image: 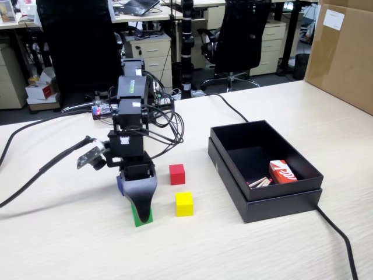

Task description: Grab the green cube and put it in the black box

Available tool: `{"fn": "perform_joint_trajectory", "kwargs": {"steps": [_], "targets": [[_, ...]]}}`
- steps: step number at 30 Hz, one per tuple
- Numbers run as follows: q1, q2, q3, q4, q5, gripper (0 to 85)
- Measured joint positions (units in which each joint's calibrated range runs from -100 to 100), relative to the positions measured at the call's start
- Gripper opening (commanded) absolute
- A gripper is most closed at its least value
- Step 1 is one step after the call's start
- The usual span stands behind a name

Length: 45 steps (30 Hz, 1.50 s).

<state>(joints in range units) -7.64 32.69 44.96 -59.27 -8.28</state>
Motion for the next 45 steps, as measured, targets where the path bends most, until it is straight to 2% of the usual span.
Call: {"fn": "perform_joint_trajectory", "kwargs": {"steps": [1,4,5,11,22,31,39,41,45], "targets": [[0.0,0.0,-0.1,0.0,-0.2,31.6],[0.0,0.0,0.0,0.0,-0.3,25.3],[0.0,0.0,0.0,0.0,-0.3,18.6],[0.0,0.0,-0.1,0.0,-0.4,0.9],[0.0,-3.9,-0.4,0.0,-0.3,0.8],[0.7,-29.1,-14.8,0.0,0.4,0.8],[4.9,-54.6,-26.8,0.0,2.3,0.8],[8.2,-62.5,-29.0,-0.1,4.1,0.8],[11.0,-64.9,-29.1,-0.1,5.7,0.8]]}}
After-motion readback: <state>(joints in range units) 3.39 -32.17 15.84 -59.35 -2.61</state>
